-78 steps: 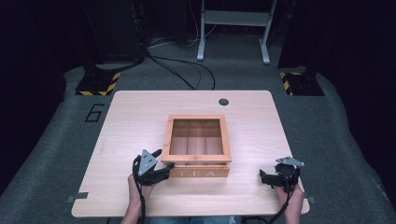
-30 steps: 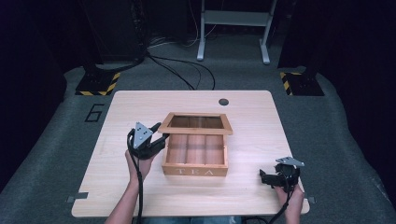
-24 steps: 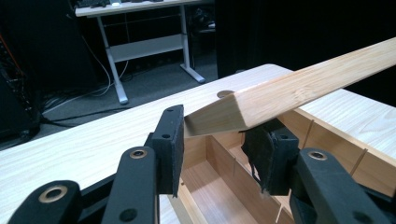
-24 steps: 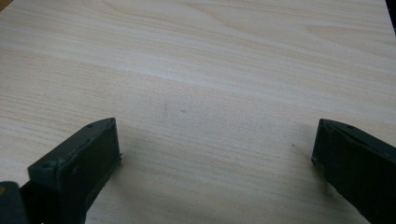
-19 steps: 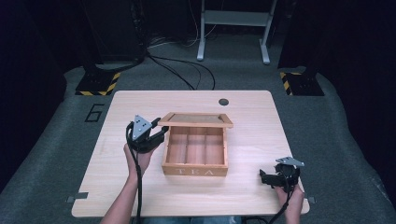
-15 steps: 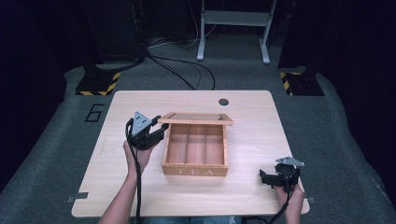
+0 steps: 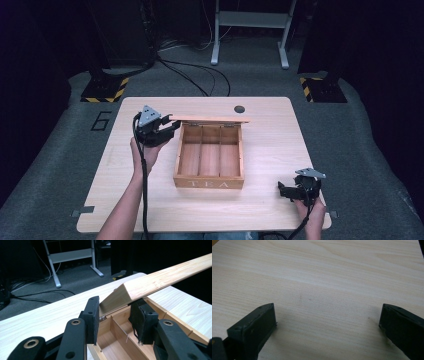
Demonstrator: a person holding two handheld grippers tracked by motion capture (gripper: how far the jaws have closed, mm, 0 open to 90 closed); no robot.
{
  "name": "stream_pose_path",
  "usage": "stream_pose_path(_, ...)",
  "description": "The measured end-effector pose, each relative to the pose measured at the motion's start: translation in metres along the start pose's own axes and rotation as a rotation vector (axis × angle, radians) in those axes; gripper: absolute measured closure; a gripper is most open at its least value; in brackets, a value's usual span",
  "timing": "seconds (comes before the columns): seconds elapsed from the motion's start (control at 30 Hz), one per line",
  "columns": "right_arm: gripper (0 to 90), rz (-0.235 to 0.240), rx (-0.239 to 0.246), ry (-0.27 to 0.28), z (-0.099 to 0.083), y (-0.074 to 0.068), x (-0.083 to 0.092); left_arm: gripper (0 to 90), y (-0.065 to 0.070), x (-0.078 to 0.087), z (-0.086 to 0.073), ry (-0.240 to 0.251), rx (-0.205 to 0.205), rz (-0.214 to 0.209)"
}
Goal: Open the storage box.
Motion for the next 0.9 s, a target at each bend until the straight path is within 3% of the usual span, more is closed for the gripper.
stream_pose_path(0.53,0.4,0.004,0.002,-0.009,0.0,0.0,0.0,61.7,-0.008,-0.01,0.018,-0.031,-0.013,-0.011)
stream_pose_path(0.9,0.4,0.004,0.004,-0.008,0.0,0.0,0.0,62.0,-0.011,-0.014,0.022,-0.026,-0.018,-0.01)
Point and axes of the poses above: each handheld gripper's, and its own axes: x roughly backward along the jaws, z roughly out of its top, y roughly to its right, the point moved 1 cm from there along -x, roughly forward along the jaws, and after that the axes turned 10 degrees about z, right-handed, at the moved point
